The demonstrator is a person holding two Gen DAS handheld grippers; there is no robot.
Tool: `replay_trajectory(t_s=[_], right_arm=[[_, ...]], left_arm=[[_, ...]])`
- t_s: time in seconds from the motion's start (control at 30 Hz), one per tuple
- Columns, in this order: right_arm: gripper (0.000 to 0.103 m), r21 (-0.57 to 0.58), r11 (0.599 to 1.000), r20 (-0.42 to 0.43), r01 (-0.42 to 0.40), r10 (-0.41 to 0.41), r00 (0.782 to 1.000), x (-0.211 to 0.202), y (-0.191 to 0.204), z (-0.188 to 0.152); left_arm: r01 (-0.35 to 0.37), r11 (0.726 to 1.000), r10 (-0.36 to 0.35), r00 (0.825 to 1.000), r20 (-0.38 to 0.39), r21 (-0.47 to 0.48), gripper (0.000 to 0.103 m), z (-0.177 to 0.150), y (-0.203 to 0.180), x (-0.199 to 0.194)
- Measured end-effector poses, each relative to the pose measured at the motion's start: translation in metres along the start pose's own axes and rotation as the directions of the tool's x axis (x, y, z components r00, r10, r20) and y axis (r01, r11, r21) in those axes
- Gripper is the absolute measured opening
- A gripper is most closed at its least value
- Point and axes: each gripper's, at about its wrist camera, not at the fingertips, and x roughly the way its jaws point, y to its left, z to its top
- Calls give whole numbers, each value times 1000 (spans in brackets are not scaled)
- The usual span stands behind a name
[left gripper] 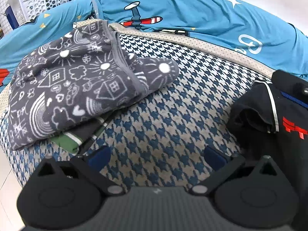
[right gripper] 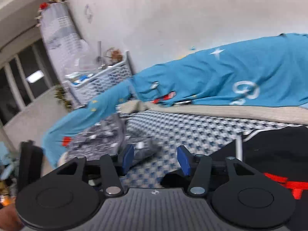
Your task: Fold clothes
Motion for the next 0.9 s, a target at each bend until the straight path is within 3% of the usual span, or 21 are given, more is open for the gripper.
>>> replay_trajectory(t_s=[0.17,0.3,0.53,0.6,0.67,0.9], right_arm=[[50,35,985,-14,168,-168,986,6,-25,-10],[50,37,968,-27,248,-247,969,13,-40,-19],[49,12,955,-89,296,-294,952,33,-50,-34],[35,10,954,-98,298,-296,950,38,-51,-37],[12,-9,952,-99,306,-306,947,40,-49,-39],[8,-9,965,-23,264,-264,964,41,-28,-16]], left_arm=[[7,1000,-7,1000,-2,3,103,0,-2,0],[14,1000,-14,1000,-4,8,103,0,-4,0],[22,1000,-22,1000,-9,14,103,-1,-6,0],[25,1000,-25,1000,-11,14,103,-2,-7,0],[28,1000,-28,1000,-12,15,103,-2,-8,0],[34,999,-34,999,-12,11,103,-1,-10,-1]])
